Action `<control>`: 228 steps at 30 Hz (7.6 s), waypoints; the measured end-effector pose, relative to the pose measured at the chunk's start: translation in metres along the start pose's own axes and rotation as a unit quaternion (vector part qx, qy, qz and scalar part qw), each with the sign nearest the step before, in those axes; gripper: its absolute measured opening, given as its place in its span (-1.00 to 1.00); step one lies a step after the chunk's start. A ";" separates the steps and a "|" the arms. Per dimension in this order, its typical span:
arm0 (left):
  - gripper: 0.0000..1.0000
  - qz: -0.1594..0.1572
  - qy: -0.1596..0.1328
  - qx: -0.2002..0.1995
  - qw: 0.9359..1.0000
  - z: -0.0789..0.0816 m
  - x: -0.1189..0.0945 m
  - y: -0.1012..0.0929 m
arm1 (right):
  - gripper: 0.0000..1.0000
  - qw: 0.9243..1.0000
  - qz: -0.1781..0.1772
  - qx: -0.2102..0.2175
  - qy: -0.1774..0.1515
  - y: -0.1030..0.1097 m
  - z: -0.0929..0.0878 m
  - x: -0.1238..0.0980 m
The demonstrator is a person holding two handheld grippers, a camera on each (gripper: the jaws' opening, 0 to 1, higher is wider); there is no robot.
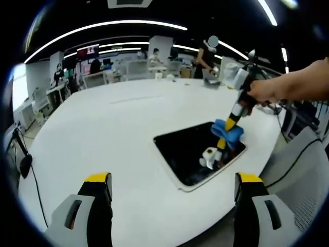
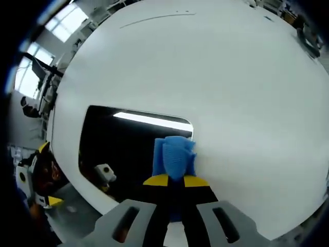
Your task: Wipe the mirror surface with the cleaning cloth until all visible marks leave the cleaned area.
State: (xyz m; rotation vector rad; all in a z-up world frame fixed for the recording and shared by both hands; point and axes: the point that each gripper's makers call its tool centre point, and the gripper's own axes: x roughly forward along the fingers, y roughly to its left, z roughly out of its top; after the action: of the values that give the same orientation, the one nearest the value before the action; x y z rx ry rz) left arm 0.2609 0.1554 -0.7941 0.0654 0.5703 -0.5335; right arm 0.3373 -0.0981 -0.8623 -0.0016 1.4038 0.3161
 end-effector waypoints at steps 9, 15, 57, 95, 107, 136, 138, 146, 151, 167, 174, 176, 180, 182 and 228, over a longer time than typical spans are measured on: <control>0.99 0.006 -0.012 0.005 1.000 0.004 0.000 0.003 | -0.96 1.000 -0.014 -0.014 -0.008 0.005 -0.005 -0.001; 0.99 0.004 -0.015 0.002 1.000 0.005 0.000 0.003 | -0.96 1.000 -0.014 -0.016 -0.008 0.006 -0.011 0.000; 0.99 -0.003 -0.008 0.003 1.000 0.002 0.001 0.001 | -0.96 1.000 0.001 0.007 -0.009 0.019 -0.056 -0.007; 0.99 -0.003 -0.006 0.005 1.000 0.000 0.001 0.001 | -0.96 1.000 0.011 0.013 -0.020 0.056 -0.056 -0.001; 0.99 -0.005 -0.004 0.010 1.000 0.000 0.002 0.000 | -0.96 1.000 0.010 -0.005 -0.022 0.075 -0.047 0.006; 0.99 -0.008 -0.008 0.011 1.000 0.002 0.002 -0.001 | -0.96 0.999 0.035 -0.025 -0.023 0.121 -0.038 0.013; 0.99 -0.009 -0.008 0.012 1.000 0.002 0.002 -0.002 | -0.96 0.998 0.046 -0.022 -0.021 0.126 -0.038 0.014; 0.99 -0.005 -0.006 0.008 1.000 0.001 0.002 0.000 | -0.96 0.998 0.057 -0.010 -0.022 0.136 -0.033 0.018; 0.99 -0.006 -0.009 0.007 1.000 0.002 0.002 -0.001 | -0.96 0.998 0.060 -0.010 -0.025 0.146 -0.031 0.020; 0.99 -0.004 -0.013 0.004 1.000 0.003 0.001 0.000 | -0.96 0.996 0.081 -0.016 -0.026 0.183 -0.022 0.028; 0.99 -0.002 -0.014 0.004 1.000 0.005 0.000 0.000 | -0.96 0.996 0.089 -0.018 -0.023 0.196 -0.019 0.031; 0.99 -0.003 -0.013 0.004 1.000 0.005 0.000 -0.001 | -0.96 0.996 0.088 -0.020 -0.022 0.196 -0.018 0.031; 0.99 -0.003 -0.012 0.005 1.000 0.004 0.000 -0.001 | -0.96 0.996 0.088 -0.023 -0.019 0.196 -0.020 0.031; 0.99 -0.003 -0.013 0.006 1.000 0.004 0.000 -0.001 | -0.96 0.996 0.089 -0.019 -0.020 0.196 -0.019 0.032; 0.99 0.002 -0.009 0.001 1.000 0.002 0.002 0.003 | -0.96 0.995 0.076 -0.054 -0.019 0.201 -0.005 0.032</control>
State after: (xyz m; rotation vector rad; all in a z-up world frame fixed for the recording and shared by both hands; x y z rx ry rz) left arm 0.2646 0.1566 -0.7933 0.0632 0.5526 -0.5304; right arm 0.2927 0.1002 -0.8568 0.0219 1.3512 0.5152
